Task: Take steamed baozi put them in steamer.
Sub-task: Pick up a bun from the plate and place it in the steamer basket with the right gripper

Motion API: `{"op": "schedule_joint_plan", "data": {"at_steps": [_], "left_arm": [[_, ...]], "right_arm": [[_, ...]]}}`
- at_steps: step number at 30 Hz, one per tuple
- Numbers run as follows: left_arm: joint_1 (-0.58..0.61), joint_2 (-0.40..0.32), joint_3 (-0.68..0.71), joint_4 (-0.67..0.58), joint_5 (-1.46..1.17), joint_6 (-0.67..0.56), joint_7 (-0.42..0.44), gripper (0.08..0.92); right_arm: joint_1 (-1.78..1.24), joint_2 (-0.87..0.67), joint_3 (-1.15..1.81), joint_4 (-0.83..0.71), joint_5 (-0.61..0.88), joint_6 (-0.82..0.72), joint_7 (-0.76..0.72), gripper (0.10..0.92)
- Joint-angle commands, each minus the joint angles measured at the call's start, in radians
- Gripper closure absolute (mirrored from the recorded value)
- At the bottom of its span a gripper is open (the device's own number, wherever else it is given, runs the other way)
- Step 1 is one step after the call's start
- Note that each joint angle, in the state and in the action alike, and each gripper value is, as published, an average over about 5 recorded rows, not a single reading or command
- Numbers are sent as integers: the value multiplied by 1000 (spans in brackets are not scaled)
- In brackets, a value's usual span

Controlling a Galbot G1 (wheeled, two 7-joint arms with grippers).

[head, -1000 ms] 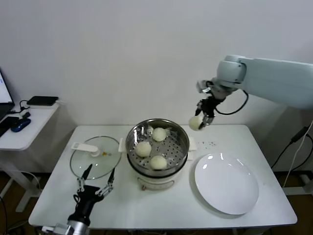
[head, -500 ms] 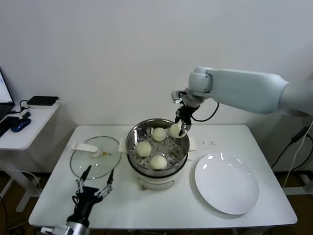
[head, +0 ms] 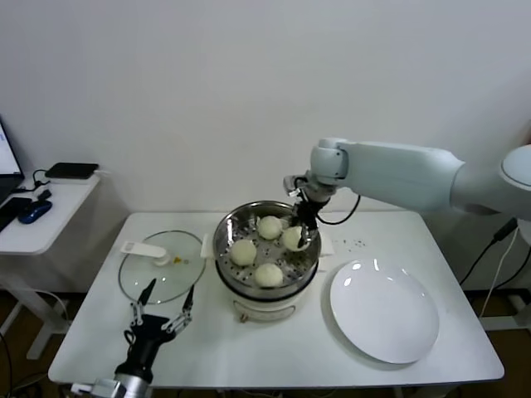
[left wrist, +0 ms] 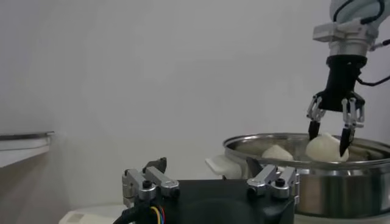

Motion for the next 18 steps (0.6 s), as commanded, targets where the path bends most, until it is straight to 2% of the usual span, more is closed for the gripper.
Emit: {"op": "schedule_joint_plan", "data": {"at_steps": [1,18], "left_arm": [[1,-1,0,2,1,-1,0,177],[-2,-5,3,2,2,2,0,177]], "right_arm": [[-39,9,13,-3,-15,-2,3,406],[-51,-1,17,10,-16,-6,12,406]]}}
